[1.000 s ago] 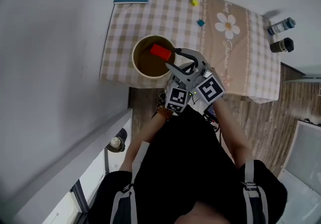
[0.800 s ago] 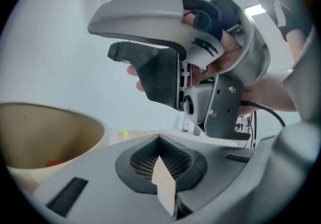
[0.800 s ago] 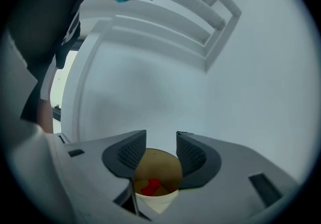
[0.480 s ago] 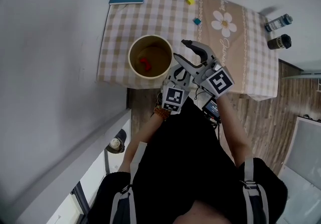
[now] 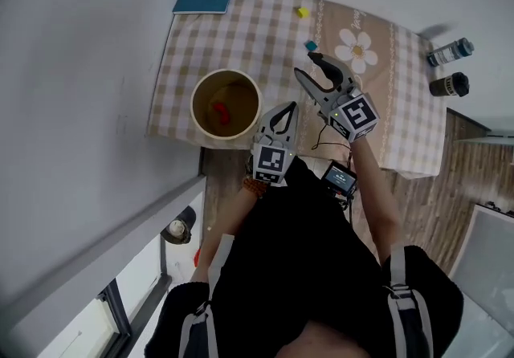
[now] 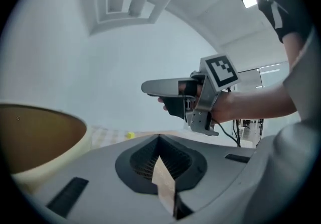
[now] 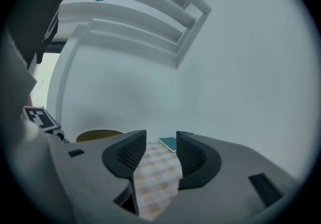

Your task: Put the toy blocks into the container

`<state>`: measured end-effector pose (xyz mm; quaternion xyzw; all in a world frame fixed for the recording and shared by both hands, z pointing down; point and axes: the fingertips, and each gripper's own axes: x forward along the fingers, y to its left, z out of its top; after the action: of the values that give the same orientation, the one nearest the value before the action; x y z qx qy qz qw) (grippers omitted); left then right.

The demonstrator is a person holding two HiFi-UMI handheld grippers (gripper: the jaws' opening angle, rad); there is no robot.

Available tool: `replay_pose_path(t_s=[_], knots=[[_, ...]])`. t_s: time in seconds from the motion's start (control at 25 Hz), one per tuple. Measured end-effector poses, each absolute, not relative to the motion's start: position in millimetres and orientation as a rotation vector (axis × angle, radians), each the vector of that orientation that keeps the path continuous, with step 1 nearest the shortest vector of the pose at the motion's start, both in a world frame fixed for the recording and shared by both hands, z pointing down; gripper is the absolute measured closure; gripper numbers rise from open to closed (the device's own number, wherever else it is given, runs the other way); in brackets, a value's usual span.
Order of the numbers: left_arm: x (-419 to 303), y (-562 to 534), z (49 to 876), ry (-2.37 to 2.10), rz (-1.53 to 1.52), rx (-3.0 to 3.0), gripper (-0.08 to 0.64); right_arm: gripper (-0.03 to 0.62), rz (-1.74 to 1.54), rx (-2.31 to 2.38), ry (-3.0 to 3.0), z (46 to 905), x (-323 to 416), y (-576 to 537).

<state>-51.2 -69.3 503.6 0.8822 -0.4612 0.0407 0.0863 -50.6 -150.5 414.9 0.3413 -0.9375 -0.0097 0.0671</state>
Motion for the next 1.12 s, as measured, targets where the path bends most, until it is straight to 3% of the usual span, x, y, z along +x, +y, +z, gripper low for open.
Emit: replay_pose_path(t_s=[0.52, 0.68, 0.92, 1.12], knots=[[-31.9, -145.2, 513.1, -1.586, 0.196, 2.527, 0.557, 0.399, 0.092, 1.155, -2.7, 492.5, 40.8, -224.2], [-11.4, -191.5, 530.5, -1.553, 0.297, 2.521, 0.42, 0.399, 0.147, 1.184, -2.688, 511.8, 71.9, -211.2], [15.7, -241.4, 584.2, -1.484, 0.559, 2.498, 0.368, 0.399, 0.23, 1.222, -2.627, 555.6, 123.0, -194.4], [22.0, -248.1, 629.1, -1.508, 0.681, 2.443, 0.365, 0.399, 0.216, 1.232, -2.601, 583.3, 159.2, -165.6]])
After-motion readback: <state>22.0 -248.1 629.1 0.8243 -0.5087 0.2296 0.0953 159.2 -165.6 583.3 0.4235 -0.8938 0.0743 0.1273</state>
